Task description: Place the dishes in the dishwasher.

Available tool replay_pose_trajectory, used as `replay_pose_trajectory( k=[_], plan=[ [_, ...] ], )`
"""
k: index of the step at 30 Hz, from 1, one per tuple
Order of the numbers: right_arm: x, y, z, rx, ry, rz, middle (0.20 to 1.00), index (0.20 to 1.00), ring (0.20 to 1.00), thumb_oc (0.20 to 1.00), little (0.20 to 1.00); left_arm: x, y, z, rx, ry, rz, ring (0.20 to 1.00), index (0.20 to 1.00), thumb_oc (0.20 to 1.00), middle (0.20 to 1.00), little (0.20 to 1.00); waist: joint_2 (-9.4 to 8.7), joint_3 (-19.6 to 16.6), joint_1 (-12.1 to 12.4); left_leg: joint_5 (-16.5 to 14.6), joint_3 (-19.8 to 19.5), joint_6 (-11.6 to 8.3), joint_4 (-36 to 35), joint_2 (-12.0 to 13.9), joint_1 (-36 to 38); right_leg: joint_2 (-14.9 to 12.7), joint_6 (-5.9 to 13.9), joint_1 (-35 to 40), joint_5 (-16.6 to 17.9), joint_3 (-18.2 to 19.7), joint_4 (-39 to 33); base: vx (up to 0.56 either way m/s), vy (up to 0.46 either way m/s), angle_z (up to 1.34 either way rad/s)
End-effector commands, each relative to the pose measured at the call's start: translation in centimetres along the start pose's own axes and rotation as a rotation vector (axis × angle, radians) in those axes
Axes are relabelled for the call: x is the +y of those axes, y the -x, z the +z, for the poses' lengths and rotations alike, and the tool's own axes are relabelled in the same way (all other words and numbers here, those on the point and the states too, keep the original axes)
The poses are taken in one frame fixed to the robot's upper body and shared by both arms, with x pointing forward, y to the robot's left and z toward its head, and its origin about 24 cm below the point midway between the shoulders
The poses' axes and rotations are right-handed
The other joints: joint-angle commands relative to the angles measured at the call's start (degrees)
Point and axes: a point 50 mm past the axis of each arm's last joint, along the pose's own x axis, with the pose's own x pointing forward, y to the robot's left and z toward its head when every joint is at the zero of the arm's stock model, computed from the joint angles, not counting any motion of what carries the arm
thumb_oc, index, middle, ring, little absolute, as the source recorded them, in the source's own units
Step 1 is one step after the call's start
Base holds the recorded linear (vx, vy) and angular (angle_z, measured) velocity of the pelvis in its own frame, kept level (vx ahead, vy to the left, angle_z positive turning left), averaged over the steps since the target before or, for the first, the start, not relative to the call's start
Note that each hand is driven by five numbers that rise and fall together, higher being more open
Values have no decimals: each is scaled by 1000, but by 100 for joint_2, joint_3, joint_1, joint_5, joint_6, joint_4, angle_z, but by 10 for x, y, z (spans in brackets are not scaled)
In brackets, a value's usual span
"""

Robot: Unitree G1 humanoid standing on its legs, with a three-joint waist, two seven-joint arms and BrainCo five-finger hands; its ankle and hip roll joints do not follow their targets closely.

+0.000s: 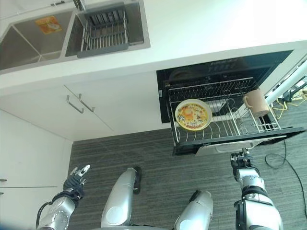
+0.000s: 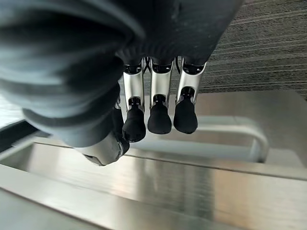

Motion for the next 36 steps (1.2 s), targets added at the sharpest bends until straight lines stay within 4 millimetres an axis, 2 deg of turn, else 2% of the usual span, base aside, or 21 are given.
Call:
replay_pose_trajectory(
  k=[1,6,10,15,19,22,24,29,32,34,36],
  plan=[
    [8,-1,6,4,-19,27,200,200,200,200,200,-7,-3,24,-91,-18,-52,1000,1000,1000,1000,1000,-7,-7,167,-222,-512,-418,-166,456,598,-275,316,-117,913,279,-401,0,0,0],
    [31,-2,22,-27,24,56,200,200,200,200,200,-16,-4,29,-103,-33,-92,1000,1000,1000,1000,1000,120,125,218,-156,-540,-433,-242,359,439,-327,339,-303,944,338,-417,-16,12,0],
    [60,0,32,-67,91,121,200,200,200,200,200,-18,-4,31,-102,-24,-102,1000,1000,1000,1000,1000,218,209,237,-26,-496,-420,-442,285,421,-342,346,-369,1011,358,-520,-13,58,1],
    [104,6,46,-136,184,217,200,200,200,200,200,-18,-3,32,-114,-33,-122,1000,1000,1000,1000,1000,243,293,323,152,-465,-380,-797,223,536,-308,332,-231,1121,252,-818,15,35,6],
    [125,12,60,-183,247,248,200,200,200,200,200,-18,-2,36,-121,-56,-129,1000,1000,1000,1000,1000,223,325,438,207,-510,-340,-929,156,601,-293,329,-68,1191,110,-1006,74,-1,5],
    [165,27,81,-269,364,324,200,200,200,200,200,-16,1,40,-129,-94,-146,1000,1000,1000,1000,1000,281,362,595,331,-532,-288,-1126,18,633,-327,309,86,1323,-36,-1250,123,39,9],
    [185,36,90,-314,400,362,200,200,200,200,200,-15,2,40,-121,-113,-158,1000,1000,1000,1000,1000,321,369,667,373,-539,-266,-1227,-70,667,-343,293,183,1383,-92,-1391,118,73,15],
    [212,52,108,-404,492,399,200,200,200,200,200,-12,6,38,-103,-147,-175,1000,1000,1000,1000,1000,374,392,792,380,-541,-194,-1310,-254,725,-424,284,408,1528,-230,-1642,123,67,14],
    [220,59,116,-446,543,398,200,200,200,200,200,-12,8,38,-94,-172,-185,1000,1000,1000,1000,1000,394,398,848,405,-556,-171,-1393,-332,763,-446,293,553,1638,-295,-1853,142,54,14],
    [224,66,130,-493,595,354,200,200,200,200,200,-10,10,37,-76,-216,-200,1000,1000,1000,1000,1000,416,366,958,487,-589,-158,-1601,-428,814,-489,350,720,1848,-378,-2256,200,42,10],
    [238,79,143,-541,620,352,200,200,200,200,200,-6,13,41,-81,-252,-219,1000,1000,1000,1000,1000,487,356,1079,708,-647,-117,-2010,-550,800,-466,461,853,2157,-447,-2846,140,-1,11]
  ],
)
